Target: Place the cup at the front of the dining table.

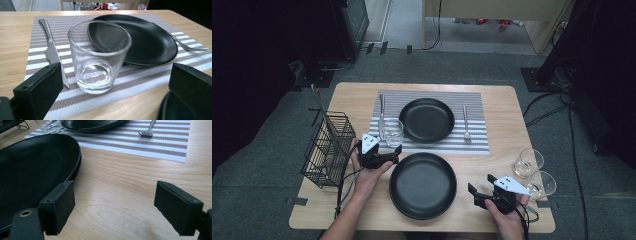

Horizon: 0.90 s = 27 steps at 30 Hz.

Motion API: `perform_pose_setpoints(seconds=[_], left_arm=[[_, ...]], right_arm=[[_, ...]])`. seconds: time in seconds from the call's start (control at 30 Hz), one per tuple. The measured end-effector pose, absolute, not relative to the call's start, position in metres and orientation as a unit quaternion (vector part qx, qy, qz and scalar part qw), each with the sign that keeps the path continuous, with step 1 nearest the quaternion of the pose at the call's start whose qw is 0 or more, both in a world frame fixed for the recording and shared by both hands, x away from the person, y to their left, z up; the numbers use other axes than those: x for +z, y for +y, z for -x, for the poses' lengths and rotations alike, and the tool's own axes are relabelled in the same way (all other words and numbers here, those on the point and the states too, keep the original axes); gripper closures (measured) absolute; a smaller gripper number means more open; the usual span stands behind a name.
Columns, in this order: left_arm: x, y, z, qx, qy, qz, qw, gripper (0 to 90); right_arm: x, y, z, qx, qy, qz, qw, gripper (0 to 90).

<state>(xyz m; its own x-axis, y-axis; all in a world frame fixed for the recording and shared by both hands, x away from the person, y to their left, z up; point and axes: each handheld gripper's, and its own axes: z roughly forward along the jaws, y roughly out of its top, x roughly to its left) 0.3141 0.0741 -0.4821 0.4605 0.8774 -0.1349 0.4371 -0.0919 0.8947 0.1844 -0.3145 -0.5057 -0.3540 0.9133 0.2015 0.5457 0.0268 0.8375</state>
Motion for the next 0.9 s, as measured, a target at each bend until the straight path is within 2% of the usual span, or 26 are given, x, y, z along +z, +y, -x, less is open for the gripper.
perform_pose_setpoints(seconds=[0.5,0.9], left_arm=[[-0.477,0.093,-0.274,0.188,0.472,-0.700,0.501,0.0],[-0.486,0.099,-0.235,0.180,0.441,-0.734,0.484,0.0]], right_arm=[[-0.508,-0.314,-0.185,0.449,0.689,-0.533,0.200,16.7],[-0.508,-0.315,-0.185,0.446,0.688,-0.535,0.201,16.7]])
